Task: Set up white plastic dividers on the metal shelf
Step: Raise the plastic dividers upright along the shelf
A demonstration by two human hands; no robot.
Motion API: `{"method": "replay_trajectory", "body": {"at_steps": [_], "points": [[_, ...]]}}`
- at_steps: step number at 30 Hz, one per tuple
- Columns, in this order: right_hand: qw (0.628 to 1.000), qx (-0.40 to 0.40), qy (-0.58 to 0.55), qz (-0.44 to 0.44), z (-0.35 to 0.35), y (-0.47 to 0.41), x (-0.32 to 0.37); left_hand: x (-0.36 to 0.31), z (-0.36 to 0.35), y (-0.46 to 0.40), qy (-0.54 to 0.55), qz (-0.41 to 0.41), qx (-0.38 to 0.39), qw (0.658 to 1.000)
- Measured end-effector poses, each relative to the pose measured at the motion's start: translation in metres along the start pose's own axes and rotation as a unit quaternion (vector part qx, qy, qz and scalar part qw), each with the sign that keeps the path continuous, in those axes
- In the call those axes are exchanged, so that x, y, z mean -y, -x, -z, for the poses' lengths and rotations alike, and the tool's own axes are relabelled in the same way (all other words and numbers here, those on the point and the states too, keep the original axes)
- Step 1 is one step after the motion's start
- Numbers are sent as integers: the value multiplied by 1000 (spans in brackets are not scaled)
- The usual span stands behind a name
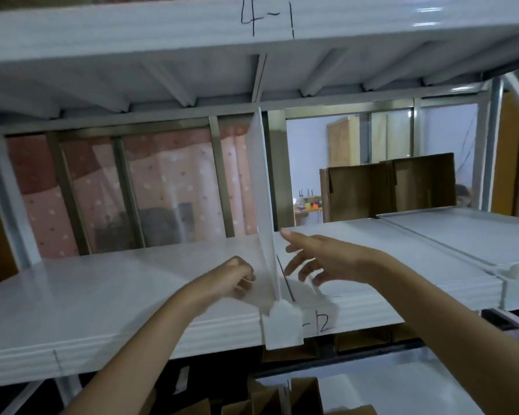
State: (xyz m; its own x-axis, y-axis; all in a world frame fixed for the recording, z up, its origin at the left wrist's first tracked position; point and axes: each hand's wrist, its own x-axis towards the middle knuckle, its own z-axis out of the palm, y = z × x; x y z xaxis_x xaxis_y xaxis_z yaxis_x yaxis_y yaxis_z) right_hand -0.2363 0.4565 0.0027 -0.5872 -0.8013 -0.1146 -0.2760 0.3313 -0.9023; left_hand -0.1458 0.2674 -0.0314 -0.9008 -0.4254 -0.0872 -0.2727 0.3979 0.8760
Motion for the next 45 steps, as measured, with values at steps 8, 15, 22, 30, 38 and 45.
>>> {"method": "replay_trajectory", "body": {"at_steps": [8, 15, 22, 30, 38, 45], "points": [[986, -68, -149, 4, -38, -56, -36, 3, -37, -52, 14, -7, -79, 997], [992, -124, -4, 34, -43, -55, -29, 11, -47, -42, -97, -85, -74, 989], [991, -113, 28, 59, -48, -39, -28, 19, -38, -33, -94, -102, -10, 990], [993, -50, 47, 91, -41, -6, -39, 28, -23, 9, 140, -170, 104, 970], [962, -110, 198, 153, -64, -3, -26, -13, -60, 9, -6, -233, -66, 970], [890, -243, 379, 75, -85, -30, -33, -19, -52, 5, -117, -207, -75, 968]]}}
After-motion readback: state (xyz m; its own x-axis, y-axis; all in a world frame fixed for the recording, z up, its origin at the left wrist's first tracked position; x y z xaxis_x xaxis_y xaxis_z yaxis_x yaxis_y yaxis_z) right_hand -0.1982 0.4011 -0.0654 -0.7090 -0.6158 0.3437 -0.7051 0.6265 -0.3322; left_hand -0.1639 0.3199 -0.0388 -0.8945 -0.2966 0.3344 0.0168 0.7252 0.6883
